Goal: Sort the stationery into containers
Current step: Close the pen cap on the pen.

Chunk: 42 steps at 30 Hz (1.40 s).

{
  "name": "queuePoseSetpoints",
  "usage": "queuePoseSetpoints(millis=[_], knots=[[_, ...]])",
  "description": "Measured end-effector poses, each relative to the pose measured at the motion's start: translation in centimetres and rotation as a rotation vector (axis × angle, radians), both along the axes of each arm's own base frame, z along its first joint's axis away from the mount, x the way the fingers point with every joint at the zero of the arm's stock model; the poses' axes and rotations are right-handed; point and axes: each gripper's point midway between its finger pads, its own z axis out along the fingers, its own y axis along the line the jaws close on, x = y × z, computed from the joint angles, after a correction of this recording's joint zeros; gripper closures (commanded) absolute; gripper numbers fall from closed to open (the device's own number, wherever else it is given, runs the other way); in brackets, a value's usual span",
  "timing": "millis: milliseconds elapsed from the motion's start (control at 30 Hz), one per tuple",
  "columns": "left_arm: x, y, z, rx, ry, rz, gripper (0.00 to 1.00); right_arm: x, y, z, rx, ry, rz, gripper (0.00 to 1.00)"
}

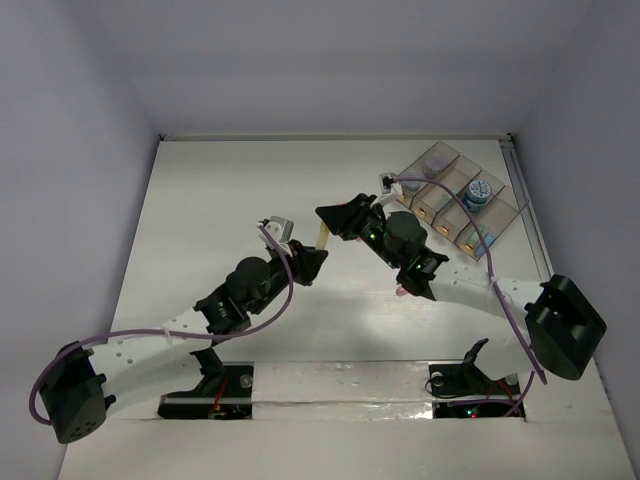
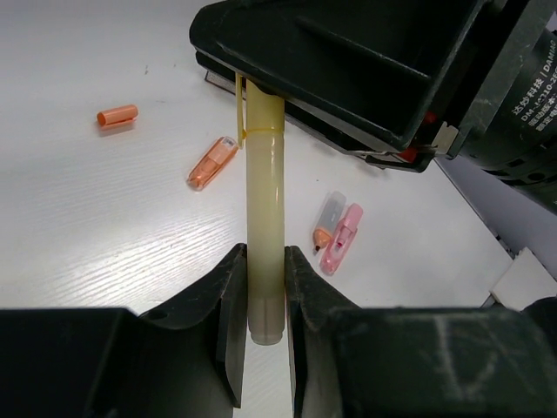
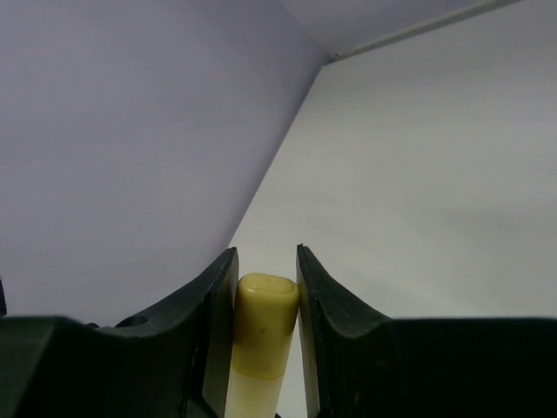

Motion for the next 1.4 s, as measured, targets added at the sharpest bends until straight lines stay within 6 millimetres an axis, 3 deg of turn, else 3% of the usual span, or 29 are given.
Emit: queuePoseSetpoints(millis=[267,767,1033,1200,1400], knots=[[0.1,-0.3,1.9,0.019,-0.024,-0.015,1.00,-0.3,-0.2,2.3,0.046,-0.075,-0.020,1.00],[-0.2,-0.2,1.1,0.080,0.057,-0.133,1.00,-1.0,-1.1,0.6,0.099,-0.072,-0.108,1.00],[0.2,-0.7,-0.2,0.100,0.159,-0.151,1.00,-0.9,0.4,-0.4,0.101,-0.058,-0.119,1.00],[0.4,-0.3,0.6,0.111,0.189,-0.158,1.00,-1.0,0.9,-0.2,0.138,-0.063,-0.127,1.00],[-0.1,-0.5,1.4,0.101,0.192,-0.197,1.00,-1.6,0.0,0.4,0.190,-0.047,-0.147,1.00]])
